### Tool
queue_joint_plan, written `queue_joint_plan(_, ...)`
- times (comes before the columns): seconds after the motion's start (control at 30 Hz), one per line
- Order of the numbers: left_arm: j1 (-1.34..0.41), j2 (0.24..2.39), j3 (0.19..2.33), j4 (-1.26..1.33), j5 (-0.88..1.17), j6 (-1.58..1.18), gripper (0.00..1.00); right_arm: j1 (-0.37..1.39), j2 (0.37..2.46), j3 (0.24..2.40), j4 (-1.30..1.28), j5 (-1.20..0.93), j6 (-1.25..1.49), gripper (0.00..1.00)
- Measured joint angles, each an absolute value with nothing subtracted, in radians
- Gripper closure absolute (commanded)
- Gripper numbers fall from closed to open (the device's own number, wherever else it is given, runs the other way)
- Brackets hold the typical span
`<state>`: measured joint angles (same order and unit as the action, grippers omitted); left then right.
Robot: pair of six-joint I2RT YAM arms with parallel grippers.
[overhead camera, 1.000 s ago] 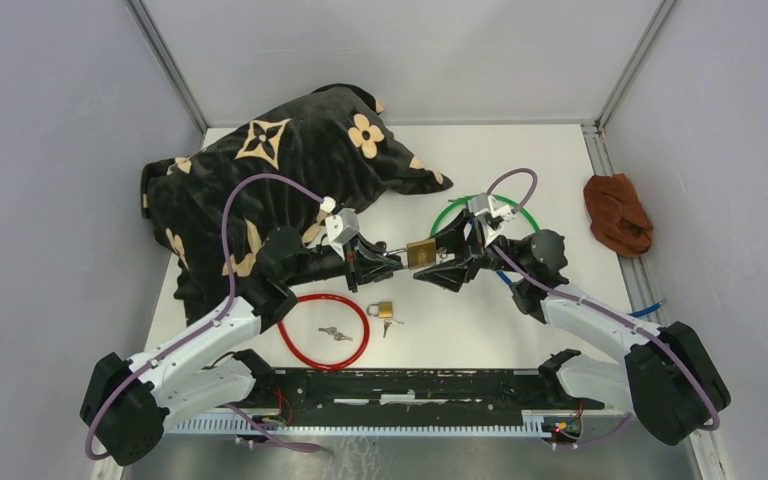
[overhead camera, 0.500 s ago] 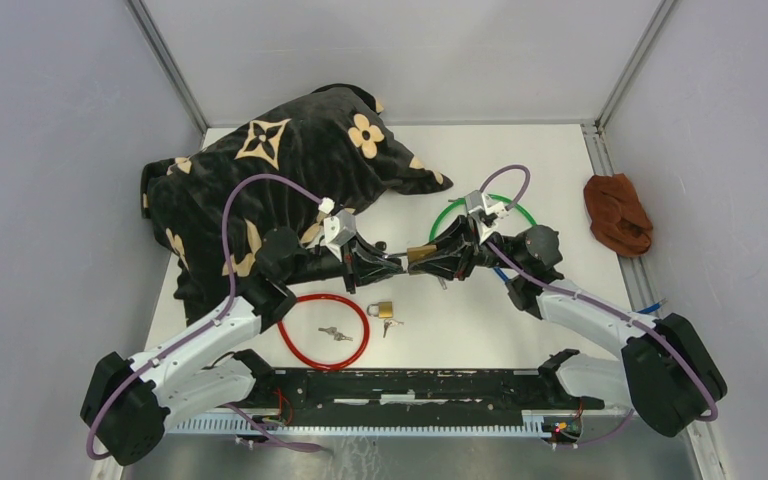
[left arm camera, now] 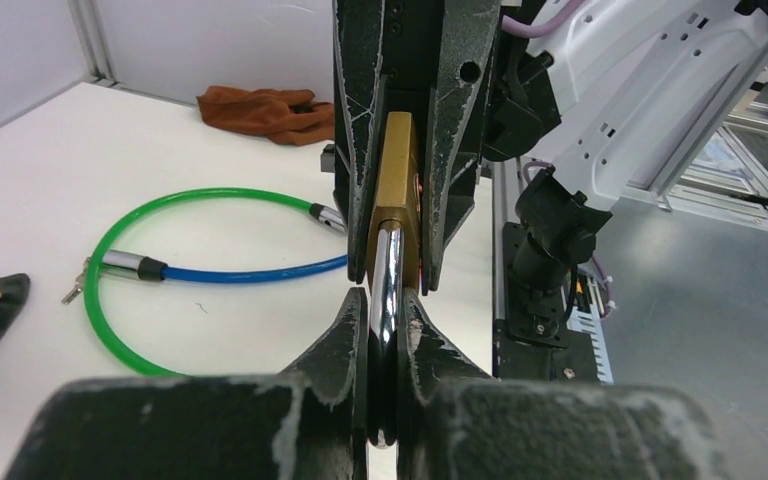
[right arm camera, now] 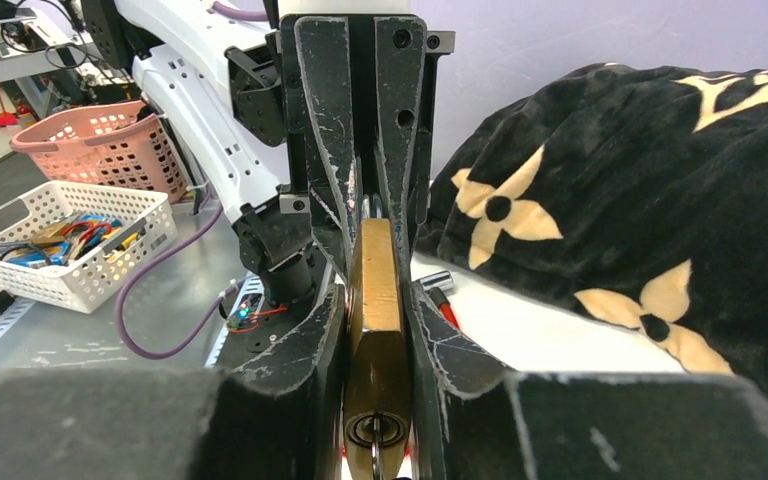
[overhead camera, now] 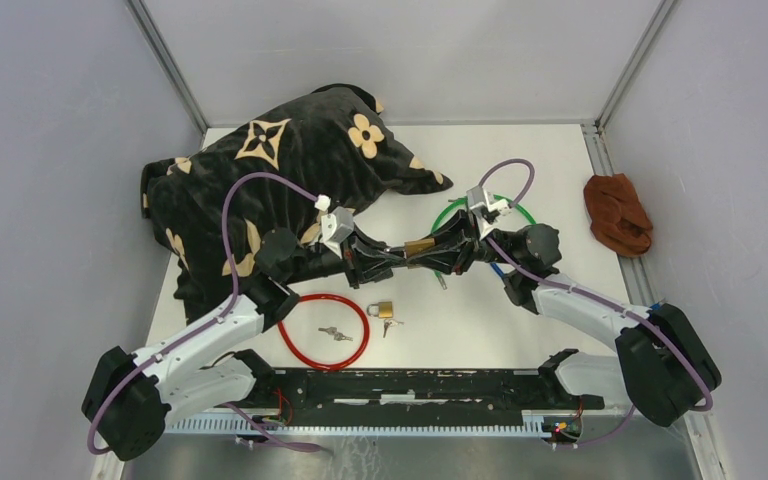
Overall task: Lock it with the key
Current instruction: Lock the lock.
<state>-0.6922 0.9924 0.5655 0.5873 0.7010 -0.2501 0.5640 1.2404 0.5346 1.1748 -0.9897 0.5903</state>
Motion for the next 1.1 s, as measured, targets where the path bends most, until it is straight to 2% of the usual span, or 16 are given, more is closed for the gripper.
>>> queue_joint_plan(0.43, -0.695, 1.015, 0.587, 0.507, 0.656, -0.208, 0.98, 0.562, 1.282, 0.548, 1.132, -0.971, 0.541, 1.00)
queue_joint_plan(0.73, -0.695, 1.067, 0.642, 0.455, 0.710, -0.195, 0.98, 0.541, 1.346, 0.548, 1.264, -1.021, 0.590, 1.00)
queue_joint_plan(1.1, -0.710, 1.060, 0.690, 0.424, 0.736, -0.168, 0.98, 0.518, 1.288, 0.539, 1.293, -1.027, 0.645, 1.00)
